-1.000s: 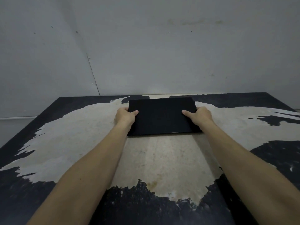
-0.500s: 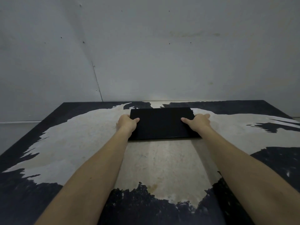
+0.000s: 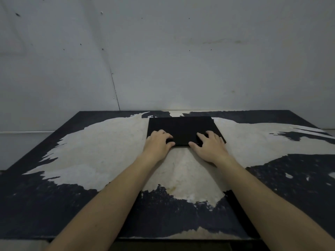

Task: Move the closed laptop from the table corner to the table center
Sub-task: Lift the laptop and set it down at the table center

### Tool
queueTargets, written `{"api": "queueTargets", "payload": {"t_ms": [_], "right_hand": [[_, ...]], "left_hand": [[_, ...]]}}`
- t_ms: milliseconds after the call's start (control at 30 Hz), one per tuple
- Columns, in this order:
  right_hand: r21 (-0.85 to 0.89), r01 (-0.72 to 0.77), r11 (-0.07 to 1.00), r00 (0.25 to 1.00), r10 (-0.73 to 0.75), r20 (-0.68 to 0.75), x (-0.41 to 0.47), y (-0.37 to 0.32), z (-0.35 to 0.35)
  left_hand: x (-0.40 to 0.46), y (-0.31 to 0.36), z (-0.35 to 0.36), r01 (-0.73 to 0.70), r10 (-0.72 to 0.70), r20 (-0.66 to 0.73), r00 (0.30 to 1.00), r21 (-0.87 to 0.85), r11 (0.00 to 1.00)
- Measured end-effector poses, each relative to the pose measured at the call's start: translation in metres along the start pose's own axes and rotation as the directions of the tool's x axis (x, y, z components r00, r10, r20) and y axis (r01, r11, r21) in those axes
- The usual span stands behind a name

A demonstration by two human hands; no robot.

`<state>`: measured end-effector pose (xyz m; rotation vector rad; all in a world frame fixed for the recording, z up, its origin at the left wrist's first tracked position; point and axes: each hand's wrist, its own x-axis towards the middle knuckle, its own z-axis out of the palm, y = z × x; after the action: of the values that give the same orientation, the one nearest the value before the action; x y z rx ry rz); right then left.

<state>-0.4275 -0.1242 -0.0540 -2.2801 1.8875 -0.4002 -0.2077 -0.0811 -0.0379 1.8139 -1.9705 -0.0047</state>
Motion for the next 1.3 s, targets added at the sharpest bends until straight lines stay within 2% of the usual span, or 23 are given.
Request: {"api": "queueTargets", "payload": {"t_ms": [100, 267, 833, 1300], "right_hand": [[-0.028, 0.035, 0.999, 0.999, -0.034, 0.028, -0.008, 0.002, 0.002], [-0.062, 0.044, 0.997, 0.999, -0.044, 0.002, -0.007, -0.001, 0.002], [-0.064, -0.02, 0.998, 0.999, 0.023, 0.039, 0.052, -0.006, -0.002], [-0.038, -0.032, 0.999, 0.999, 0.034, 0.042, 0.087, 0.0, 0.005]], "left_hand": [[-0.005, -0.001, 0.0, -0.047, 0.045, 0.042, 0.998, 0.045, 0.998], [-0.002, -0.005, 0.008, -0.094, 0.094, 0.009, 0.996, 0.094, 0.991], [0.062, -0.014, 0.032, -0.048, 0.051, -0.031, 0.998, 0.081, 0.996], [0.094, -0.017, 0.041, -0.029, 0.03, -0.006, 1.0, 0.104, 0.994]]}}
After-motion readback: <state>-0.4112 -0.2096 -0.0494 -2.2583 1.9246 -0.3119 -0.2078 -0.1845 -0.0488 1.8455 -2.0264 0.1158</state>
